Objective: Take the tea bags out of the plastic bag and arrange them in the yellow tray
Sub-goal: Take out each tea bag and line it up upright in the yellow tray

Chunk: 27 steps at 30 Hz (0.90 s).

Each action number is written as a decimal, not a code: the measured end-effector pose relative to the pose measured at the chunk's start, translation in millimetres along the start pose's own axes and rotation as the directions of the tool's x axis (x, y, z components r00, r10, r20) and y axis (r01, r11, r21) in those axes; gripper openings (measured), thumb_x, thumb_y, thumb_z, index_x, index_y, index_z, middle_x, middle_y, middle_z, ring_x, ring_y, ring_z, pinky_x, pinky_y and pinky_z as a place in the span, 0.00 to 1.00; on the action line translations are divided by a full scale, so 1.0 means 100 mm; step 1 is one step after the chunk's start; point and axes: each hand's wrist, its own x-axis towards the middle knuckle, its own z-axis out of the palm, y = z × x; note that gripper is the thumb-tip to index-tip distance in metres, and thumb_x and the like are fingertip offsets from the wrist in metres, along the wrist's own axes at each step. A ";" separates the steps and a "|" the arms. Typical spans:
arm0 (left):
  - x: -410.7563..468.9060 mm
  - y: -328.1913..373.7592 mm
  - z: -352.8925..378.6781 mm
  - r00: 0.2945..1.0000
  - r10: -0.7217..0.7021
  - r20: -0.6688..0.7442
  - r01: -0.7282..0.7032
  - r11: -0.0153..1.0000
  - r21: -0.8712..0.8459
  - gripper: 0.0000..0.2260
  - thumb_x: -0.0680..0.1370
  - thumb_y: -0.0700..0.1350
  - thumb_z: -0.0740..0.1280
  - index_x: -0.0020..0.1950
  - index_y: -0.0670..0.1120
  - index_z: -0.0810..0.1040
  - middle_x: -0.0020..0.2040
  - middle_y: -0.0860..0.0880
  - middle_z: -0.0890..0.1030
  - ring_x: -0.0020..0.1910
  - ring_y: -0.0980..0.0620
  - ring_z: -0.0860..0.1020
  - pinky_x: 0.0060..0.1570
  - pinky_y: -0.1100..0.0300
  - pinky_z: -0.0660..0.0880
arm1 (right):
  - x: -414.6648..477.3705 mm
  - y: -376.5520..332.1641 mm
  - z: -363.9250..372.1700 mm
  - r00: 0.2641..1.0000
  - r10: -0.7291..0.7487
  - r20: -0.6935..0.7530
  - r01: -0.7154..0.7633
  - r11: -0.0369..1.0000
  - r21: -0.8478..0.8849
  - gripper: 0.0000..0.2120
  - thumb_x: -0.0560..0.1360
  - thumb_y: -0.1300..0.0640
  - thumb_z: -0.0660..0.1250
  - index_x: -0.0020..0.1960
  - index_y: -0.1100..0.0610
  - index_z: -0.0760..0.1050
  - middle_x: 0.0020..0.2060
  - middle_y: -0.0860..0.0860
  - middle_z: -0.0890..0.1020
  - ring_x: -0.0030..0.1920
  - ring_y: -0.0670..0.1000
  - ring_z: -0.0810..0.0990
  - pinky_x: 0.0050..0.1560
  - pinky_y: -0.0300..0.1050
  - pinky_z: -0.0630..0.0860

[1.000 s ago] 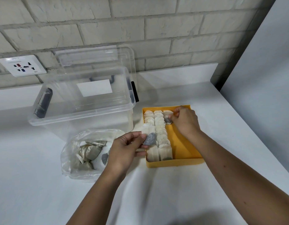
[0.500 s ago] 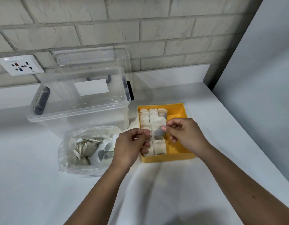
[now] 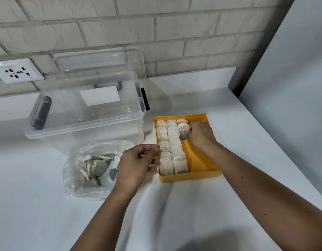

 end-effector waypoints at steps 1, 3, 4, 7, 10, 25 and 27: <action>0.00 0.00 -0.01 1.000 -0.001 -0.003 0.001 1.000 0.001 0.04 0.78 0.40 0.70 0.48 0.45 0.85 0.42 0.47 0.86 0.35 0.52 0.83 0.34 0.60 0.80 | 0.02 0.00 0.02 1.000 0.021 0.007 -0.021 1.000 0.007 0.09 0.80 0.56 0.64 0.51 0.60 0.80 0.51 0.57 0.82 0.50 0.58 0.80 0.44 0.44 0.71; 0.01 -0.01 -0.01 1.000 -0.003 -0.008 0.002 1.000 -0.005 0.04 0.78 0.40 0.70 0.48 0.45 0.85 0.41 0.48 0.86 0.35 0.53 0.83 0.34 0.60 0.80 | 0.04 0.01 0.04 0.998 0.052 0.023 -0.052 0.998 0.027 0.10 0.80 0.55 0.64 0.52 0.60 0.80 0.51 0.57 0.82 0.48 0.57 0.79 0.44 0.43 0.70; 0.01 -0.01 -0.01 1.000 -0.004 -0.009 0.004 1.000 -0.009 0.04 0.78 0.40 0.70 0.47 0.45 0.85 0.40 0.48 0.86 0.35 0.53 0.83 0.34 0.60 0.80 | 0.05 0.01 0.04 0.998 0.060 0.028 -0.061 0.997 0.038 0.10 0.80 0.54 0.64 0.51 0.60 0.80 0.50 0.57 0.82 0.47 0.56 0.79 0.44 0.43 0.69; 0.01 -0.02 -0.02 1.000 -0.008 -0.009 0.008 1.000 -0.020 0.04 0.78 0.39 0.70 0.47 0.44 0.85 0.38 0.50 0.85 0.34 0.54 0.83 0.34 0.61 0.80 | 0.07 -0.01 0.04 0.997 0.070 0.026 -0.071 0.997 0.032 0.10 0.80 0.54 0.63 0.50 0.60 0.80 0.50 0.57 0.82 0.47 0.56 0.79 0.45 0.44 0.71; -0.02 -0.01 -0.06 1.000 0.001 -0.010 -0.001 0.999 -0.037 0.04 0.78 0.39 0.70 0.47 0.45 0.85 0.37 0.51 0.85 0.35 0.54 0.82 0.33 0.62 0.79 | 0.03 -0.04 -0.02 0.999 0.052 0.015 -0.052 0.999 -0.002 0.10 0.80 0.52 0.65 0.54 0.59 0.79 0.52 0.56 0.82 0.50 0.56 0.80 0.45 0.44 0.71; -0.21 0.13 -1.28 0.928 0.206 -0.311 -0.147 0.968 0.202 0.03 0.76 0.43 0.73 0.48 0.50 0.86 0.40 0.51 0.86 0.41 0.50 0.85 0.50 0.54 0.81 | -1.17 -0.94 -0.20 0.885 -0.460 0.064 0.317 0.698 0.642 0.07 0.73 0.59 0.73 0.51 0.52 0.82 0.40 0.45 0.83 0.38 0.39 0.79 0.45 0.34 0.76; -0.25 0.03 -1.29 0.921 0.271 -0.280 -0.156 0.915 0.372 0.05 0.76 0.42 0.72 0.48 0.51 0.85 0.39 0.53 0.86 0.39 0.56 0.84 0.47 0.65 0.77 | -1.28 -1.07 -0.07 0.837 -0.538 0.102 0.357 0.676 0.644 0.08 0.74 0.61 0.72 0.52 0.55 0.83 0.43 0.46 0.84 0.41 0.40 0.80 0.46 0.29 0.75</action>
